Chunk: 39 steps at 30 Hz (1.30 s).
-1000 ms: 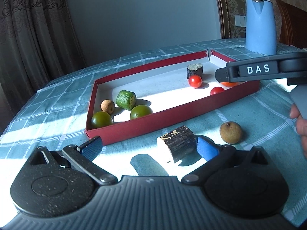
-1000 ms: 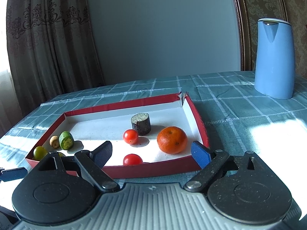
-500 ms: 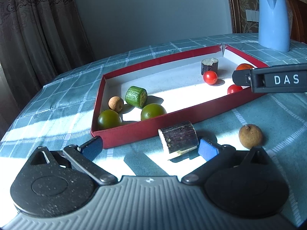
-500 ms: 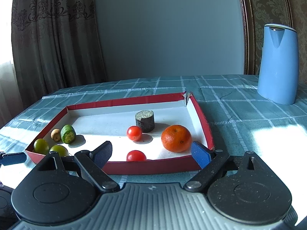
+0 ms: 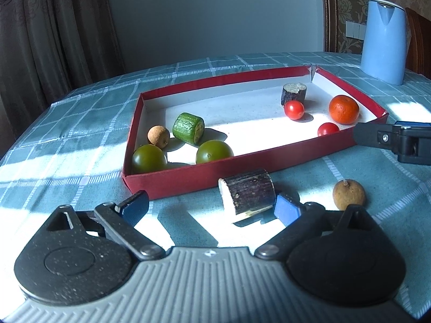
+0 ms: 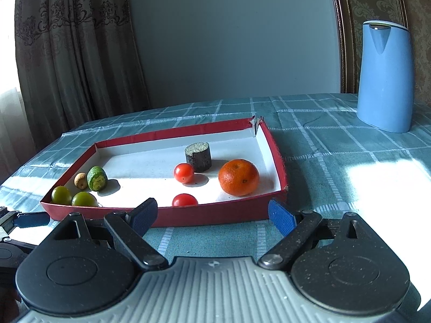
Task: Organize fruits
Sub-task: 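Close the right tool around the small brown round fruit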
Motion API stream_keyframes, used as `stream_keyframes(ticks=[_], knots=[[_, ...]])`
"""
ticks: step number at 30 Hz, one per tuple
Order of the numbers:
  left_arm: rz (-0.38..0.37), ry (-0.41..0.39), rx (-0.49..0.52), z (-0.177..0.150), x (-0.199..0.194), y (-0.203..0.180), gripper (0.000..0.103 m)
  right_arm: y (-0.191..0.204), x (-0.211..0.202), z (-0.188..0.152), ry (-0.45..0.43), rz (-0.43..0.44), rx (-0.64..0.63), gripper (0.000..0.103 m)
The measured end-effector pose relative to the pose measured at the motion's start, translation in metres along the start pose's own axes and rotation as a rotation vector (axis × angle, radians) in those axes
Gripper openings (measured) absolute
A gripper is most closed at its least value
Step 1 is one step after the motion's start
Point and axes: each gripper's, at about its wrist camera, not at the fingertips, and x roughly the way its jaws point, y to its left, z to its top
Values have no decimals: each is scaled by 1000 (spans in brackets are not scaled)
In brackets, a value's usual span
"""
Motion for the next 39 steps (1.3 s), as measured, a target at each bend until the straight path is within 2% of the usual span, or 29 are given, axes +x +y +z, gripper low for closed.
stream_keyframes(ticks=[5, 9, 13, 16, 26, 28, 30, 33, 36, 39], knots=[[6, 13, -19, 1, 2, 3, 103, 8, -9, -11, 37, 47, -61, 90], [8, 16, -24, 1, 3, 4, 103, 20, -15, -22, 99, 126, -137, 90], [8, 17, -25, 1, 4, 4, 103, 26, -19, -26, 94, 112, -162, 90], [17, 14, -29, 1, 4, 4, 103, 30, -9, -26, 152, 77, -181, 90], [31, 22, -58, 1, 5, 8, 103, 59, 13, -22, 152, 10, -303, 89], [25, 28, -64, 1, 6, 10, 103, 59, 12, -22, 150, 33, -307, 81], [28, 26, -60, 1, 6, 9, 103, 58, 10, -23, 153, 83, -296, 59], [26, 27, -63, 1, 6, 10, 103, 62, 7, -24, 148, 119, -316, 43], [26, 28, -65, 1, 7, 10, 103, 64, 4, -25, 146, 139, -326, 34], [26, 28, -65, 2, 7, 10, 103, 62, 4, -25, 146, 145, -319, 32]])
